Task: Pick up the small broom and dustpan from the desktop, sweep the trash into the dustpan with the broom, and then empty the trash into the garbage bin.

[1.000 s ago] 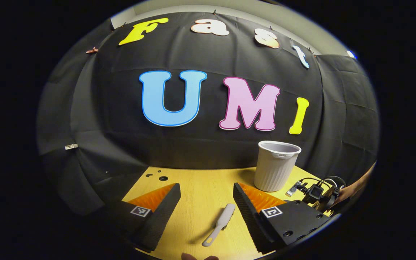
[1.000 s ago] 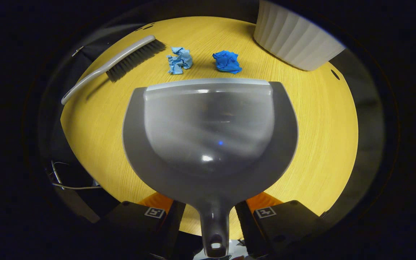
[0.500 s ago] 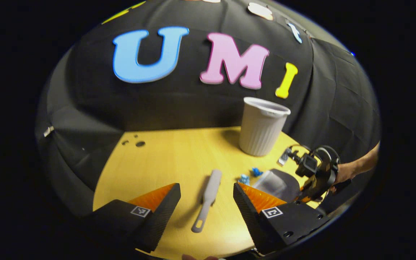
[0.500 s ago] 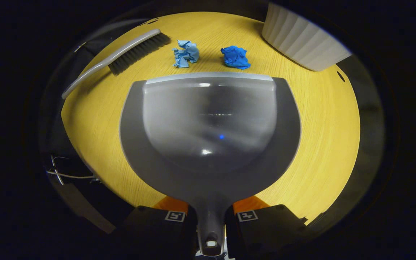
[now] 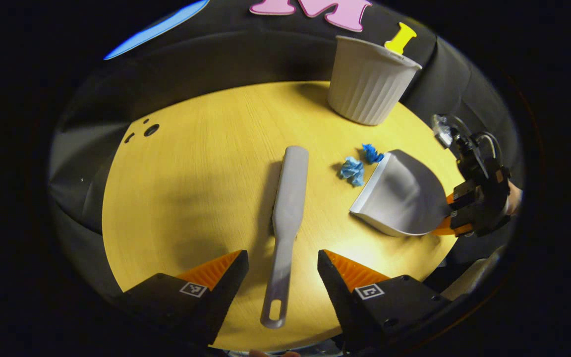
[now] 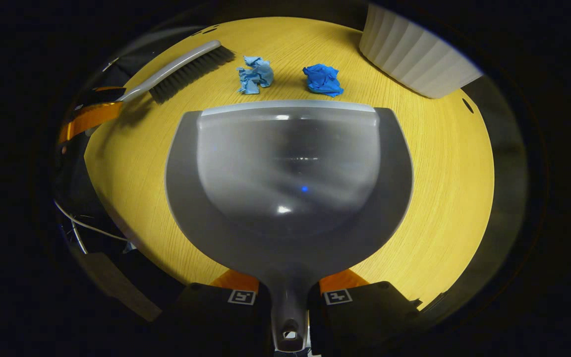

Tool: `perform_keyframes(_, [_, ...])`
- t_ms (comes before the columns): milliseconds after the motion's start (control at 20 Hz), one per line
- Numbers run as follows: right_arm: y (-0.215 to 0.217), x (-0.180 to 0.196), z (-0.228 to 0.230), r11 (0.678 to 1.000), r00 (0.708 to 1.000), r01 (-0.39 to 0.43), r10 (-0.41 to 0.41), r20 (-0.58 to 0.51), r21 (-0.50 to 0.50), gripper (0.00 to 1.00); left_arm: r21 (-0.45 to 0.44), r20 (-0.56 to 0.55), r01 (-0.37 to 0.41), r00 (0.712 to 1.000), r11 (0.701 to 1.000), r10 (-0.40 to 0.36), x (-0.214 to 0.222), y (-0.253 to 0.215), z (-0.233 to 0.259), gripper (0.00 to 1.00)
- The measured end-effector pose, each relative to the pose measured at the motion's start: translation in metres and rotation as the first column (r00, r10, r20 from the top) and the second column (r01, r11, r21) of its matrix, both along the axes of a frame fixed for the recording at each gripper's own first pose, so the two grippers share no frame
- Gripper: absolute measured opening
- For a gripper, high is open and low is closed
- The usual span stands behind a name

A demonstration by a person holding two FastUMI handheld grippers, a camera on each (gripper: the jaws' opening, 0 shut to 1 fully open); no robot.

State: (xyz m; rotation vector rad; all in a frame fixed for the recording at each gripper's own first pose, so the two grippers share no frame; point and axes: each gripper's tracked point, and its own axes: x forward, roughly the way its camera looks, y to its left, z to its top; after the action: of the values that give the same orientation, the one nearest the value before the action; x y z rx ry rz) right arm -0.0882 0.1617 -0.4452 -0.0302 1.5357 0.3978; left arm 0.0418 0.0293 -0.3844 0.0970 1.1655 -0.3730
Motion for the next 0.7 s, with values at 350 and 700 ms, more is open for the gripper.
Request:
perform_keyframes(350, [0.000,0.000,-0.001,1.000,1.000,-0.009,0.009,-0.007,0.008,0.35,0.084,-0.140,0.079,0.988,0.993,-0.067,0.002,-0.002,-0.041,0.90])
perform_keyframes(700, [0.000,0.000,0.000,1.000,1.000,-0.022,0.023,-0.009,0.016,0.35,0.129,-0.189,0.138,0.976,0.982,-0.113,0.007,-0.004,-0.055,0.85])
